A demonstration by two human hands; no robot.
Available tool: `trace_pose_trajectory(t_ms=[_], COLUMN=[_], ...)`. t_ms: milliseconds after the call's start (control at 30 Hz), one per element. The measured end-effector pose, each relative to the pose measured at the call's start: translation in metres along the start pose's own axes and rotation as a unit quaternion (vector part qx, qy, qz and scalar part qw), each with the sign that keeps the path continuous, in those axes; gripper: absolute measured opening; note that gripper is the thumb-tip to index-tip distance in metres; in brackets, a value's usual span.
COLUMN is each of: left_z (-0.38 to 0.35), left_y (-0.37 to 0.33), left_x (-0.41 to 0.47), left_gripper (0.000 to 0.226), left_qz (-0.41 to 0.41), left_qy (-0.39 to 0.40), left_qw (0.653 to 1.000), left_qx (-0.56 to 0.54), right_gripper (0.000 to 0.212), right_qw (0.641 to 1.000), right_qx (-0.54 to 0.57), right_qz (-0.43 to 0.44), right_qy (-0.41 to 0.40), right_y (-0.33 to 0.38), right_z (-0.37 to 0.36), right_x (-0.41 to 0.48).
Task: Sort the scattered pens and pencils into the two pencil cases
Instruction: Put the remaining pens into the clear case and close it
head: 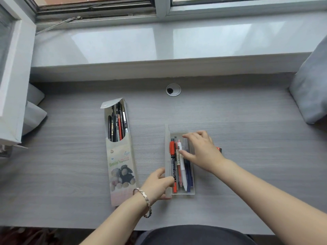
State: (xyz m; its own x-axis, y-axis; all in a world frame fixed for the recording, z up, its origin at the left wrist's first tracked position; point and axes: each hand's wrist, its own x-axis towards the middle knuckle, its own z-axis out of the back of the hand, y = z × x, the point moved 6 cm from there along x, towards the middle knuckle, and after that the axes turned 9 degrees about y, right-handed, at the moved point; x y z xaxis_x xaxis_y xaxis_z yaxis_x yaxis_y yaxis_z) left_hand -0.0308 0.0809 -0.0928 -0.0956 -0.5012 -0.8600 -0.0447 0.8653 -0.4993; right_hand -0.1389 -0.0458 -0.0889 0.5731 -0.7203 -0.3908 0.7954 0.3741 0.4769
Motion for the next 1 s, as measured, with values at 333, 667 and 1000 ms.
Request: trace_pose_trajectory(t_ms=[333, 667, 1000], left_z=[0.0, -0.004, -0.005], left_y=[0.005, 0.002, -0.001], left_x=[-0.001, -0.002, -0.006], left_gripper=[0.031, 0.06, 0.06], left_qz=[0.009, 0.014, 0.023], left_qy=[-0.017, -0.013, -0.015], left_qw=[1.0, 1.0, 1.0], left_qx=[0.004, 0.016, 0.013], right_gripper=[0.047, 0.057, 0.06], right_qw=[0.999, 0.998, 0.994], right_qx=[0.006, 0.053, 0.074], right_qz=[0.03, 0.011, 0.027], right_qy=[-0.011, 0.026, 0.079], right_y=[0.009, 0.018, 0.025], right_z=[0.003, 0.001, -0.004], right_x=[0.007, 0.022, 0.028])
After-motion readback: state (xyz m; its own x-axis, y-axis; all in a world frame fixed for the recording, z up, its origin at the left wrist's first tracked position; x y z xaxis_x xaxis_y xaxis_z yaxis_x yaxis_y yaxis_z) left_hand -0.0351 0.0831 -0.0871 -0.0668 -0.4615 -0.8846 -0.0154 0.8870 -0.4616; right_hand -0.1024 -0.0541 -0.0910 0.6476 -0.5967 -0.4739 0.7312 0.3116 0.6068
